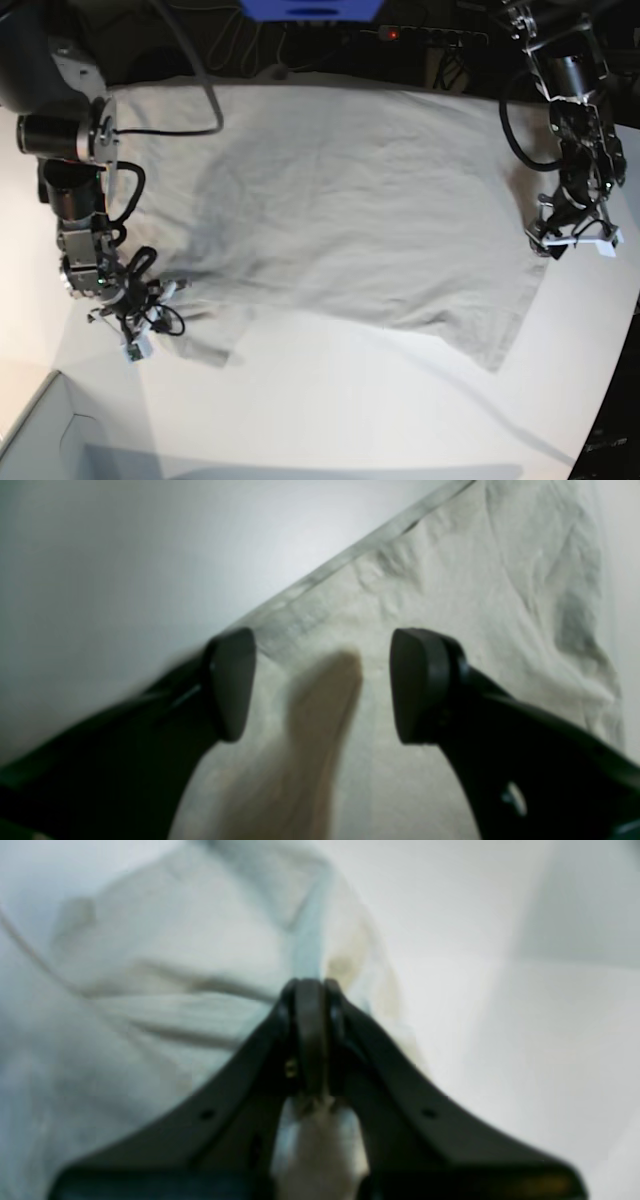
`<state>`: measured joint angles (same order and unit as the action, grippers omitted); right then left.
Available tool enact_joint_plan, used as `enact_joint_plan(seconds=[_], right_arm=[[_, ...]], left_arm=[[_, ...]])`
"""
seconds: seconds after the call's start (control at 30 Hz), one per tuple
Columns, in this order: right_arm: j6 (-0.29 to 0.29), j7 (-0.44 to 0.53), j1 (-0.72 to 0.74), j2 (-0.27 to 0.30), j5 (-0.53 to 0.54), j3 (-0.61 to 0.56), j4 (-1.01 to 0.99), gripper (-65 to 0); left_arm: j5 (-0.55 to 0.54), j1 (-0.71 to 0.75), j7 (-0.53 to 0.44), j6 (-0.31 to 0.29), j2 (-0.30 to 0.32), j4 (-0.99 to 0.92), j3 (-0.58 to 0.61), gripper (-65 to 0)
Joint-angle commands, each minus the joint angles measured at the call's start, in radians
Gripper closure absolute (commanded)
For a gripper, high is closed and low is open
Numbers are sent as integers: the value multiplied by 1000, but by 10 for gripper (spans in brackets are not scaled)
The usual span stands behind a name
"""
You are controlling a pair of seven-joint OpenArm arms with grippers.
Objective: Layout the t-shirt on the table in an organized manner, then fold the t-shirt properly
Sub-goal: 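Slide the right gripper along the shirt side toward the hem, then move both grippers back to the shirt's shoulder corners and grasp them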
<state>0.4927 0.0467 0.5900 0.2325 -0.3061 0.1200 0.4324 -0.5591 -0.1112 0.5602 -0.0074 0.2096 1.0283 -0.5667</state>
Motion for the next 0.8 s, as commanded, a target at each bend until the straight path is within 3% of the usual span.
enact_joint_plan(seconds=[0.0, 0.17, 0.4, 0.53, 0.77], right_arm=[[-15, 18, 37, 11, 14, 33, 15, 0], [-18, 18, 45, 12, 14, 134, 15, 0], [-19, 18, 45, 14, 14, 143, 15, 0], [-19, 18, 41, 6, 14, 143, 65, -86], [-15, 2, -43, -17, 14, 143, 322, -244]], left_arm=[[-2, -8, 2, 4, 7, 7, 0, -417], [-2, -8, 2, 4, 7, 7, 0, -417], [-2, -8, 2, 4, 6, 7, 0, -417], [-3, -8, 2, 4, 6, 7, 0, -417], [-3, -11, 5, 4, 6, 16, 0, -417]])
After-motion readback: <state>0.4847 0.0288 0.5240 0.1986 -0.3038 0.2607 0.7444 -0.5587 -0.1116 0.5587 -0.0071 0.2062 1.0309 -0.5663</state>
